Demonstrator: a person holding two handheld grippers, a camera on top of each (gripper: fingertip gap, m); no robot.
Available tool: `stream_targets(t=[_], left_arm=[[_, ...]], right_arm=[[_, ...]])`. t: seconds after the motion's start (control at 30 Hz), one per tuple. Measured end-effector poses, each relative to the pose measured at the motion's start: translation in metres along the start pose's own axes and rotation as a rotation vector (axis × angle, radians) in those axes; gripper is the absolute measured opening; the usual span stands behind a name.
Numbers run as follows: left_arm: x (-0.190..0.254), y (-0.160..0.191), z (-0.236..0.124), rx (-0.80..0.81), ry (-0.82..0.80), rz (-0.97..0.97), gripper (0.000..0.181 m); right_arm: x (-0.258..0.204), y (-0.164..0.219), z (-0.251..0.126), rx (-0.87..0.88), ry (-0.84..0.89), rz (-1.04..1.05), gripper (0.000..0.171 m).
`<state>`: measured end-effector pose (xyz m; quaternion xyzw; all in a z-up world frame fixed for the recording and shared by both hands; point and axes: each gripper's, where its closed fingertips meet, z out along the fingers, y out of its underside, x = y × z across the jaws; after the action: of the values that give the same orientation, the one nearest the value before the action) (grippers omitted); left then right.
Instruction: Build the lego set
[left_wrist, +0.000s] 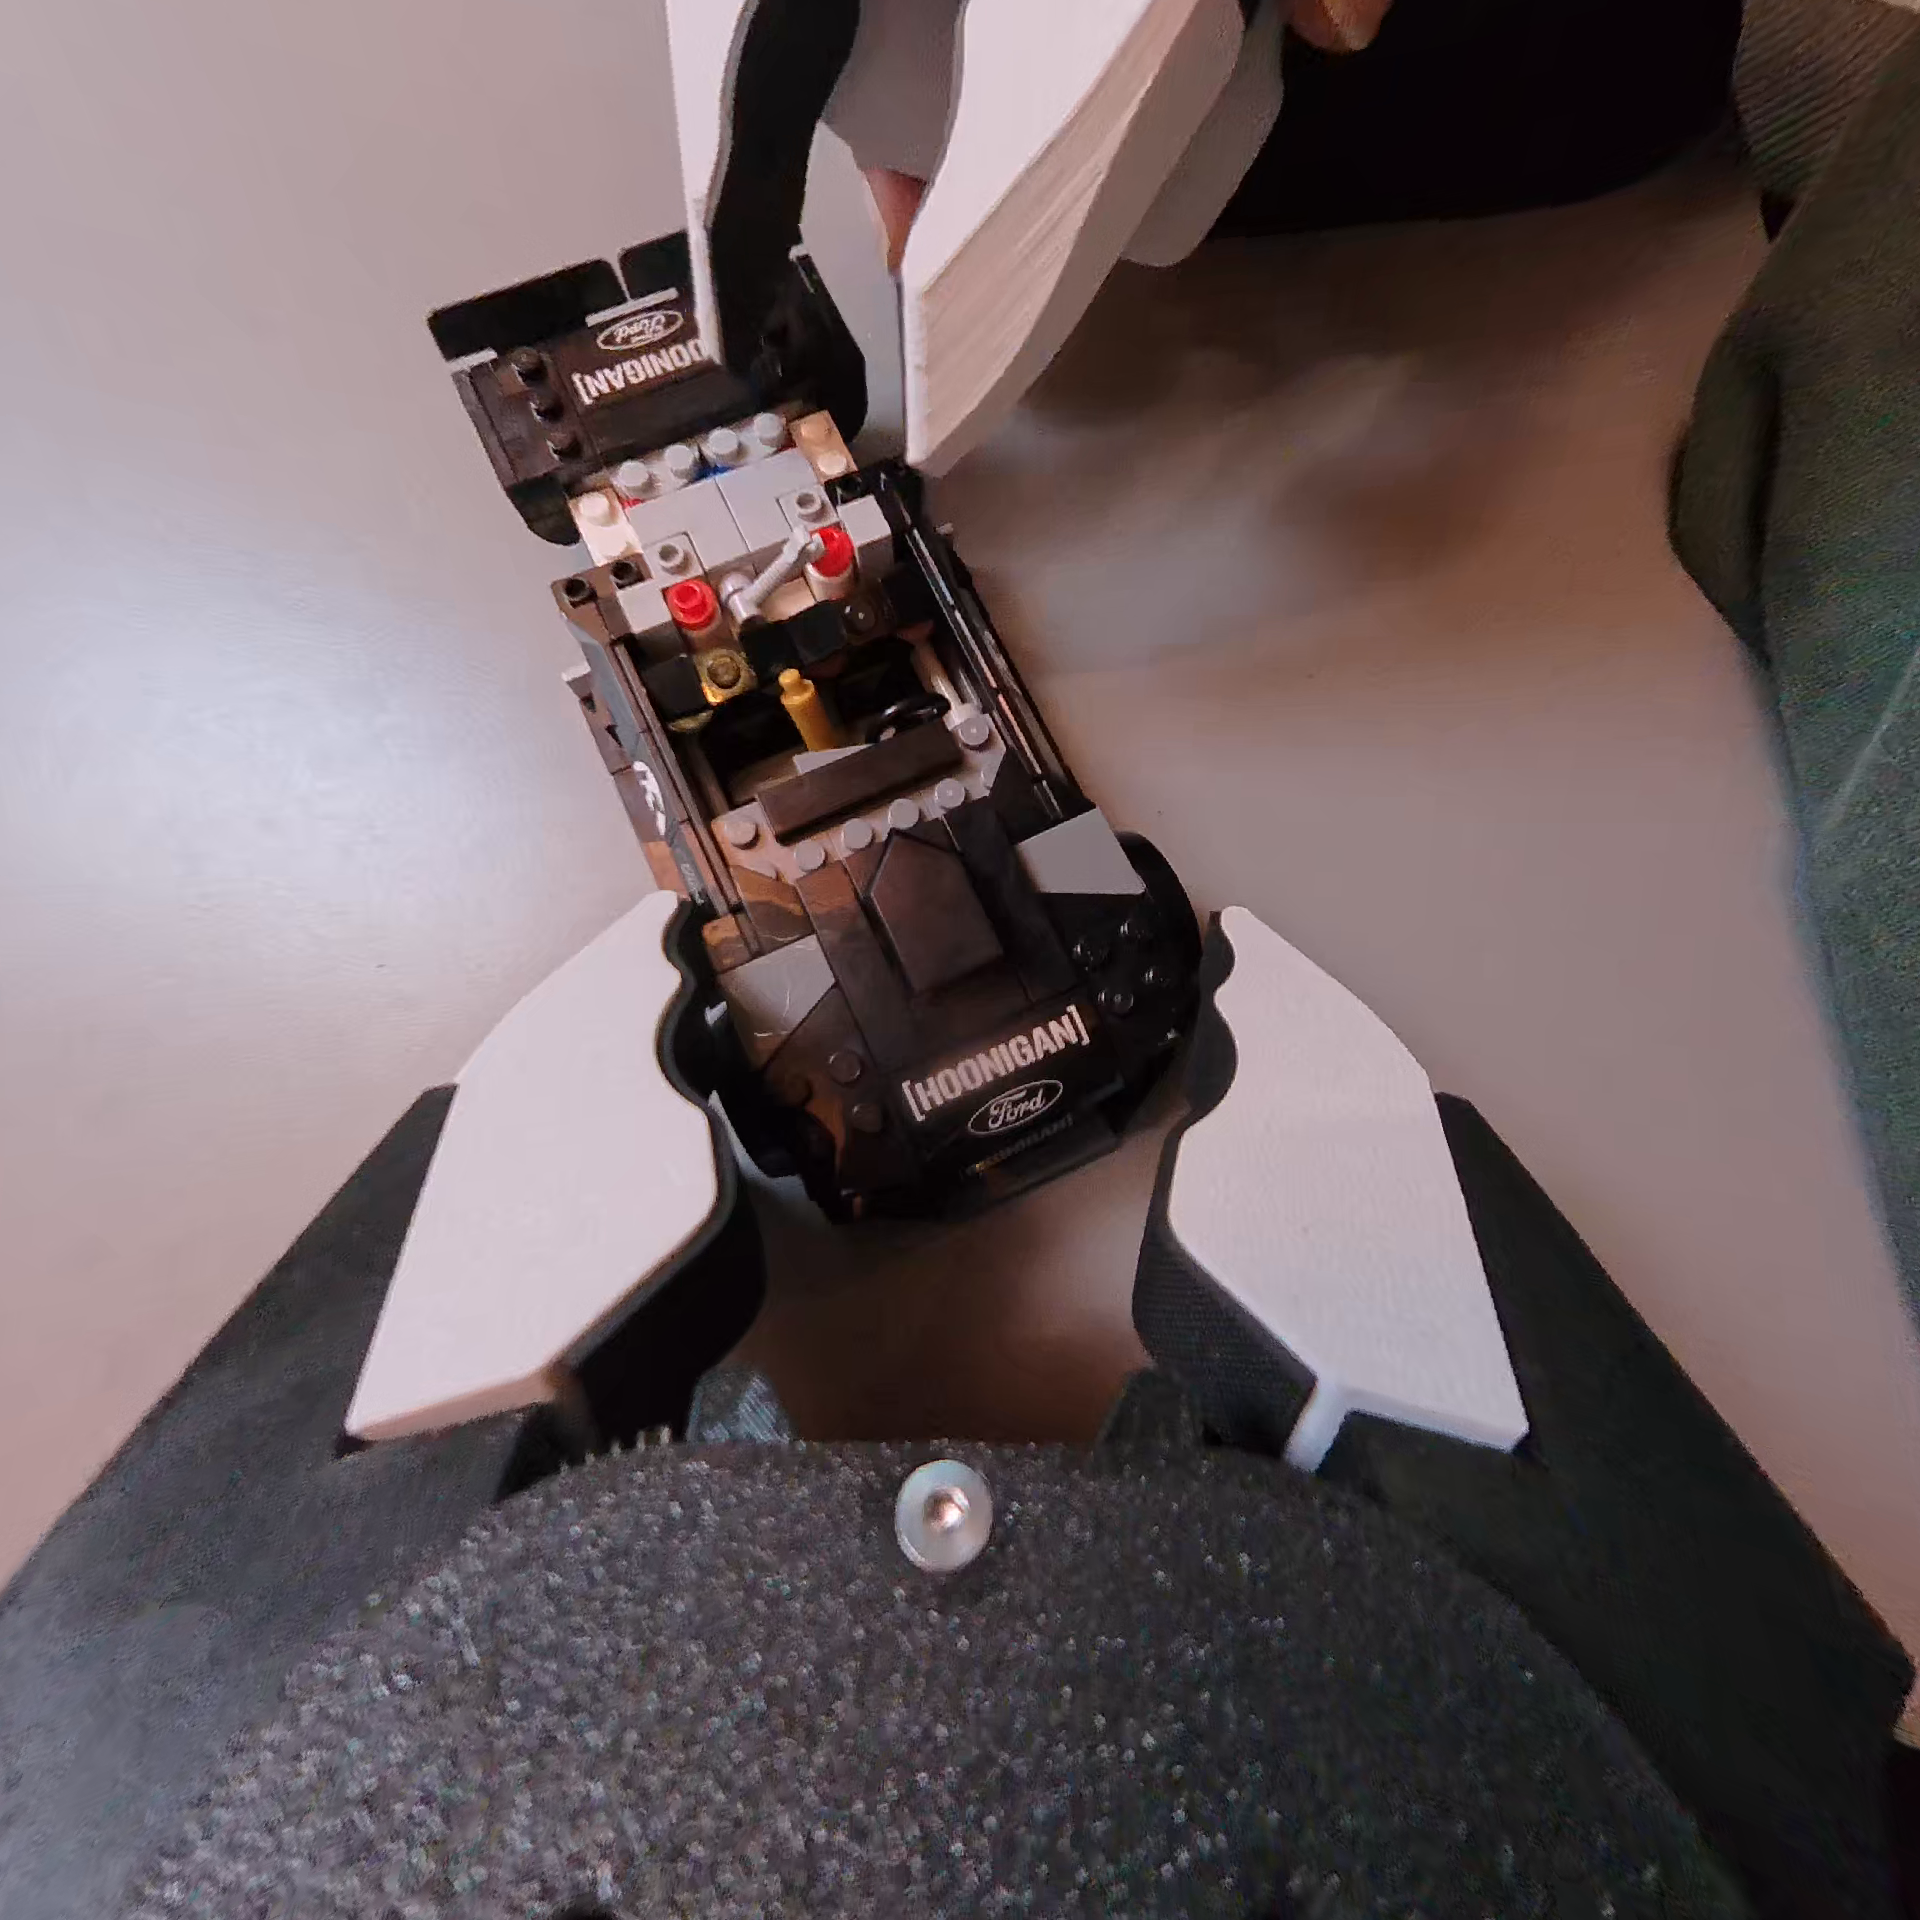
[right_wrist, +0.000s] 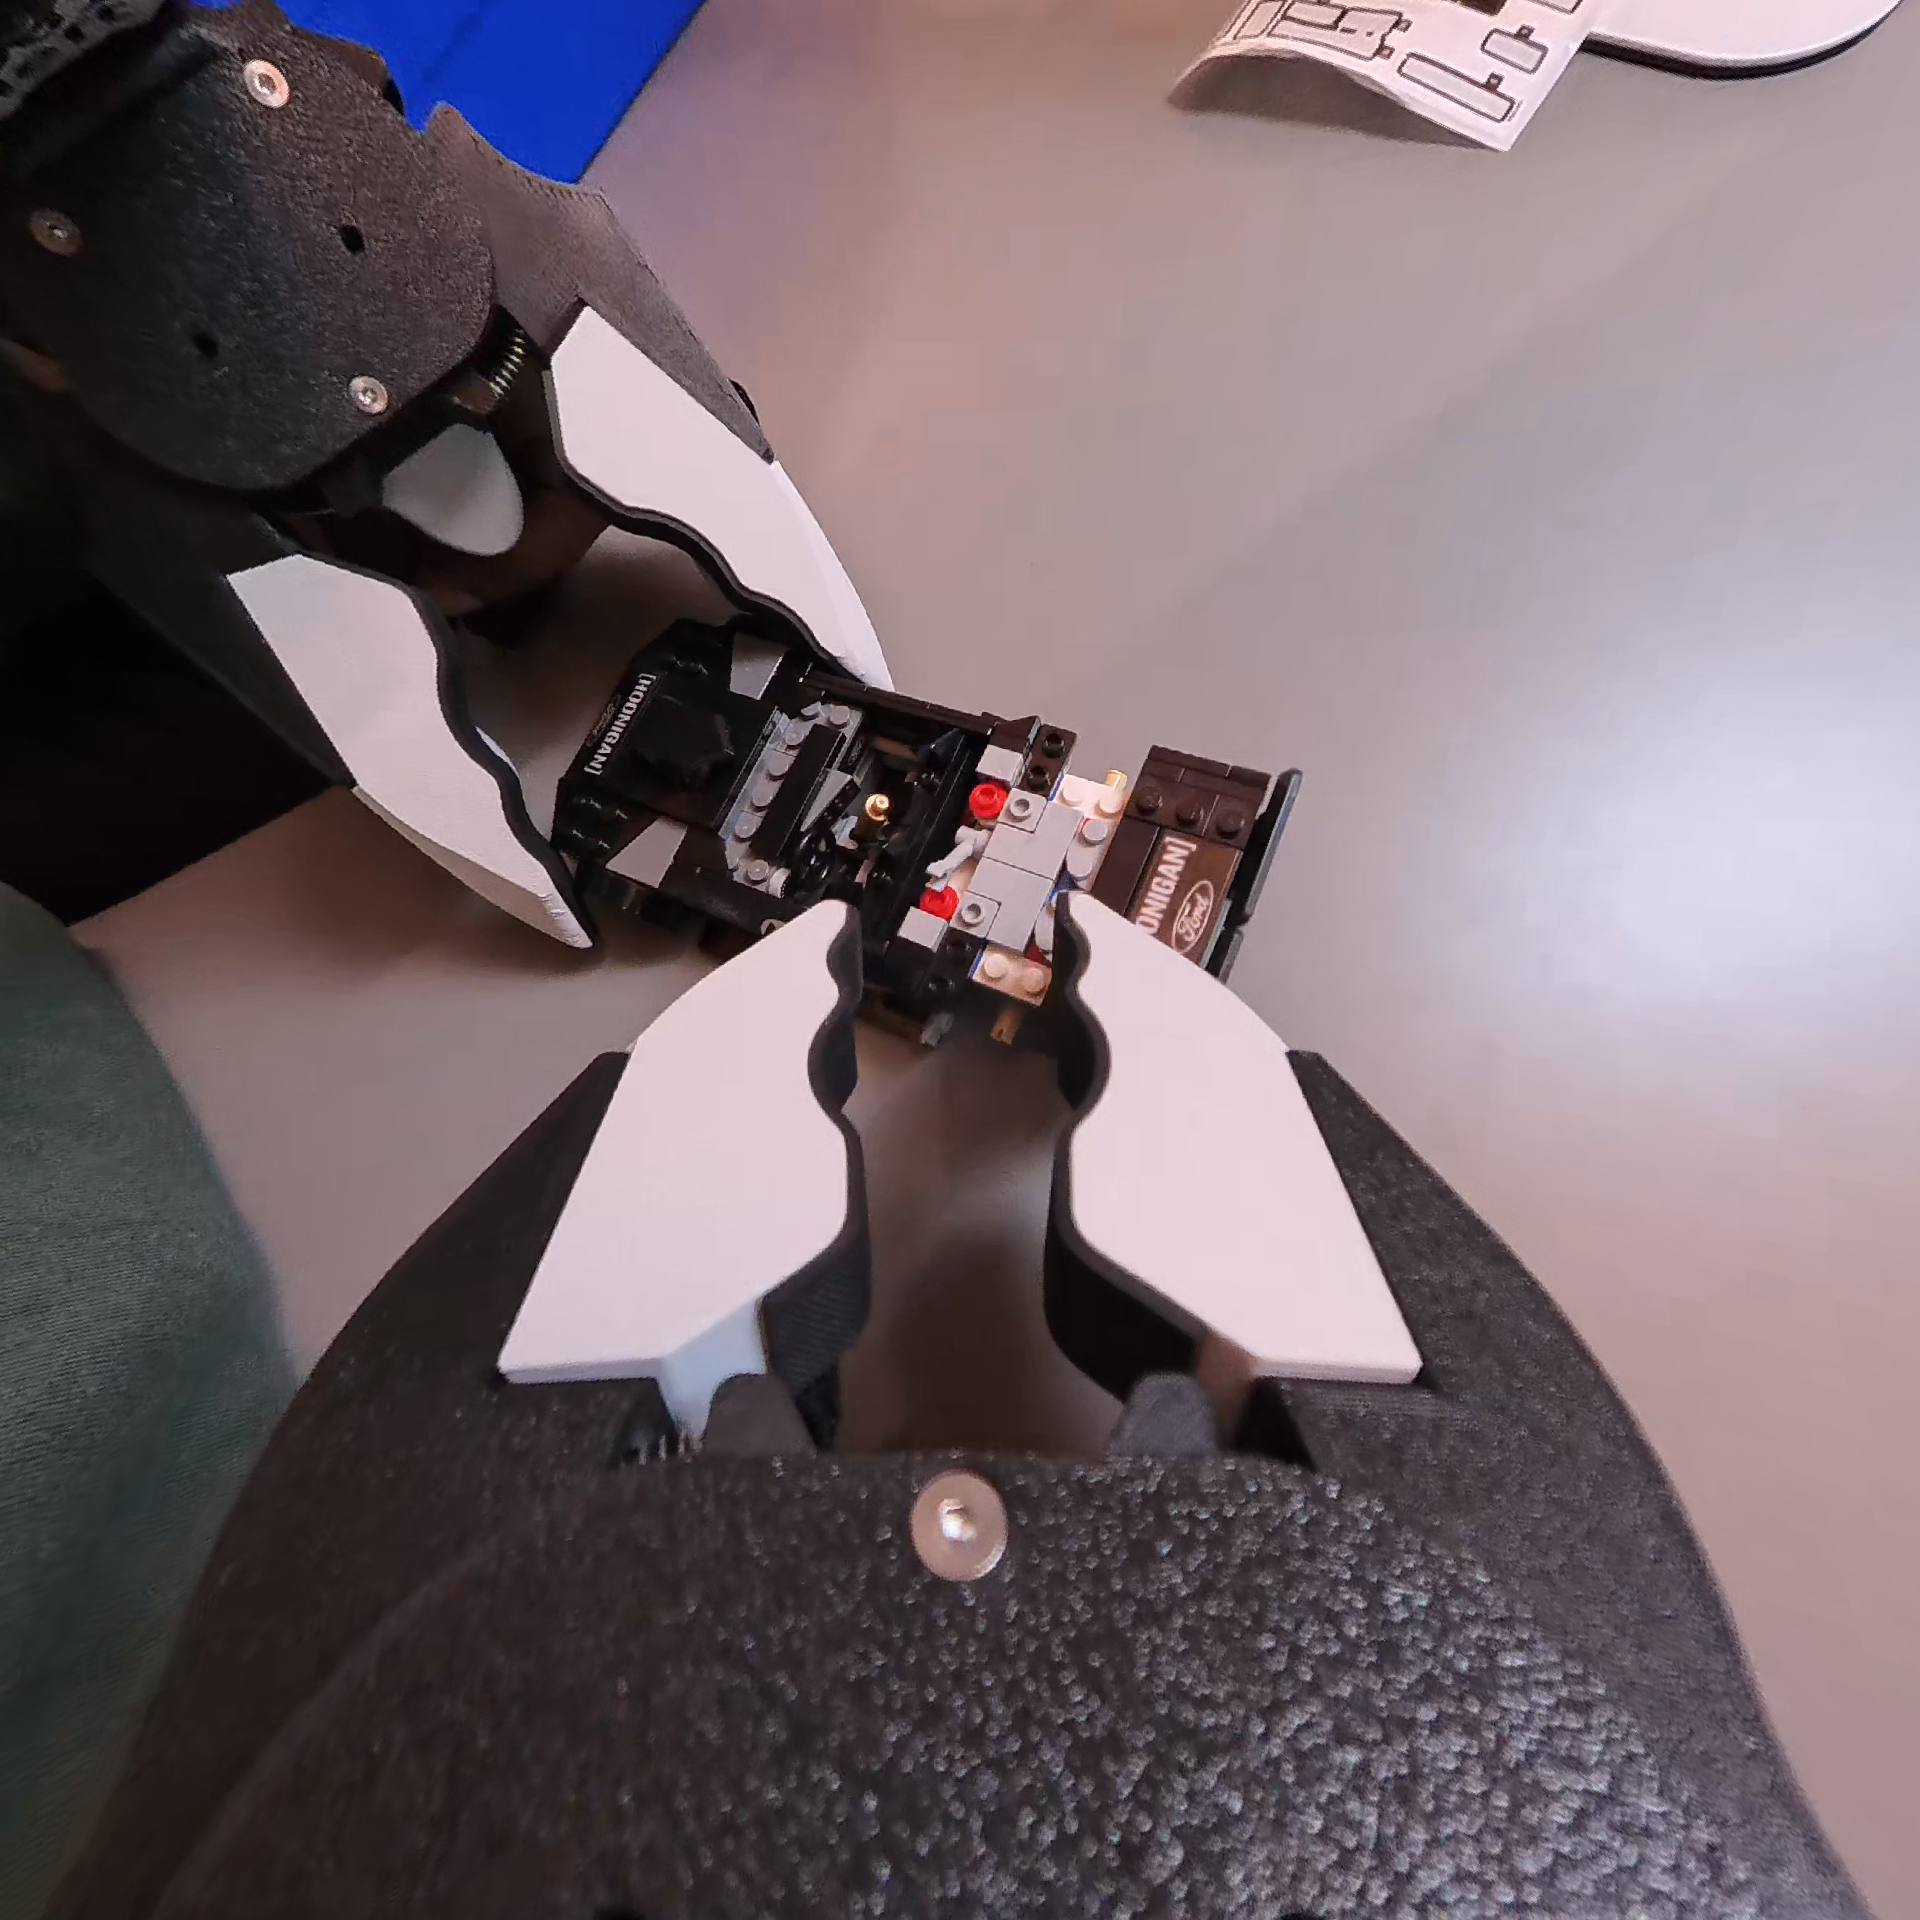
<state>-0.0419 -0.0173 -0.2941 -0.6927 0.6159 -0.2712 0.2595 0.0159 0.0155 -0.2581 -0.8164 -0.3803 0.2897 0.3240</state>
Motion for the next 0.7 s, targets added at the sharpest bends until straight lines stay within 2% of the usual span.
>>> stream_targets(t=[0.4, 0.7], left_arm=[[-0.002, -0.012, -0.001, 0.121, -0.051, -0.106, 0.091], [-0.002, -0.013, 0.001, 0.108, -0.106, -0.145, 0.085]], right_arm=[[-0.016, -0.007, 0.016, -0.044, 0.061, -0.052, 0.025], [-0.011, -0.001, 0.03, -0.159, 0.169, -0.088, 0.014]])
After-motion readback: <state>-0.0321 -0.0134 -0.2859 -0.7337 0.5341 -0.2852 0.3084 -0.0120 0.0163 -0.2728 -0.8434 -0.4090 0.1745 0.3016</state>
